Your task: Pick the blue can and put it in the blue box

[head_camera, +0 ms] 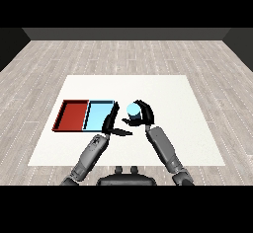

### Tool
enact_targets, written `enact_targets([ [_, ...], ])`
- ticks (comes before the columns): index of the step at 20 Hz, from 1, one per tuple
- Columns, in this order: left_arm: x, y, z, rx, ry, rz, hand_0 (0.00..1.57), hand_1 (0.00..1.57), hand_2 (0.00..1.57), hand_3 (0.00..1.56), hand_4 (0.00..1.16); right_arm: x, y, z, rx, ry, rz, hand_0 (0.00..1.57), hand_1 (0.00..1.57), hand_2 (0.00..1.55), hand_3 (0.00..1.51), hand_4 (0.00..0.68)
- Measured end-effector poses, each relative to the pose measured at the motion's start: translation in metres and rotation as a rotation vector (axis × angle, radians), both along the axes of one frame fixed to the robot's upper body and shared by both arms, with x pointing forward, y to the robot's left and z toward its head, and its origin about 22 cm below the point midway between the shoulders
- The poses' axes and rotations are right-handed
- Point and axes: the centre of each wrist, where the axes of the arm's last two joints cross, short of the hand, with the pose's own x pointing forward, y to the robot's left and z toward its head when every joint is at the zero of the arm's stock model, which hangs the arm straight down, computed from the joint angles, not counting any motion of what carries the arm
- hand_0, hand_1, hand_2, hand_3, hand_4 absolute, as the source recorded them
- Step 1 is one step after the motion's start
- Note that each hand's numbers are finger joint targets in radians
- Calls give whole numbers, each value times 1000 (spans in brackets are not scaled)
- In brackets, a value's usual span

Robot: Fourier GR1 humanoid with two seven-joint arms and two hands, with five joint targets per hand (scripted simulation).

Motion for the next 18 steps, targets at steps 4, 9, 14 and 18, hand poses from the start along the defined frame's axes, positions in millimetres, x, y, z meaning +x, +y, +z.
enact_targets([
  [4, -4, -9, -7, -12, 26, -6, 0, 0, 0, 0, 0, 3, 6, 4, 14, 3, 23, 1443, 1443, 1466, 1364, 552],
  [9, -1, -19, -16, -19, 48, -14, 0, 0, 0, 0, 0, -1, 17, 2, 19, 2, 41, 1437, 1437, 1463, 1373, 553],
  [14, 1, -28, -21, -26, 66, -20, 0, 0, 0, 0, 0, -1, 13, 0, 16, -7, 54, 1432, 1432, 1463, 1379, 559],
  [18, 3, -34, -18, -14, 66, -20, 0, 0, 0, 0, 0, 2, 11, -2, 20, -11, 62, 1419, 1419, 1456, 1363, 559],
])
